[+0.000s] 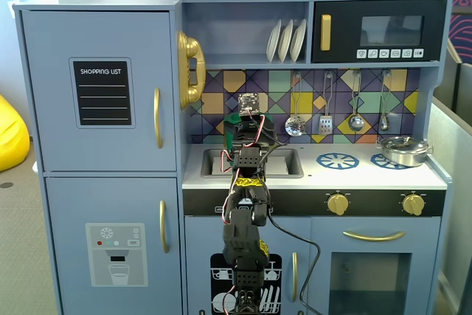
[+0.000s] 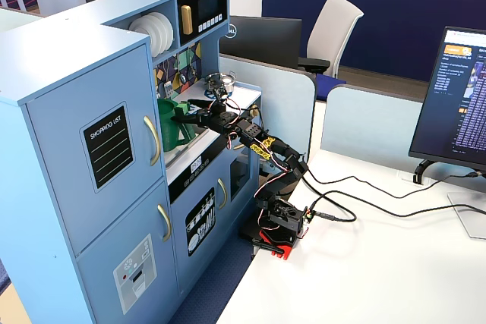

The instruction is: Take off the lid from the green recipient and place it on the counter

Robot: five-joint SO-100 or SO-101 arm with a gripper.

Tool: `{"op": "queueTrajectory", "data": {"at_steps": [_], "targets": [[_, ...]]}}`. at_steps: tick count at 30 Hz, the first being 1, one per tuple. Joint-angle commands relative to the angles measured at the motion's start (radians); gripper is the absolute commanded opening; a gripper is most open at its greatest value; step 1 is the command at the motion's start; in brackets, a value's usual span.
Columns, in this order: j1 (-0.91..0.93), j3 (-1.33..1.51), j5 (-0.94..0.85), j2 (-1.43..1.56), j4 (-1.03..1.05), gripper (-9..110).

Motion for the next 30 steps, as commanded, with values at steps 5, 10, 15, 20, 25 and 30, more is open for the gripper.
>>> {"op": "queueTrajectory", "data": {"at_steps": [5, 10, 15, 20, 25, 30], "targets": [[-0.012, -0.110, -0.017, -0.058, -0.051, 42], [-0.012, -0.112, -0.032, -0.066, -0.046, 34], [-0.012, -0.098, -0.051, -0.064, -0.046, 0], [-0.018, -0.094, -0.018, -0.063, -0.058, 0], [-0.023, -0.092, 0.000, -0.061, -0.080, 0], [-0.035, -0.098, 0.003, -0.074, -0.178, 0]]}}
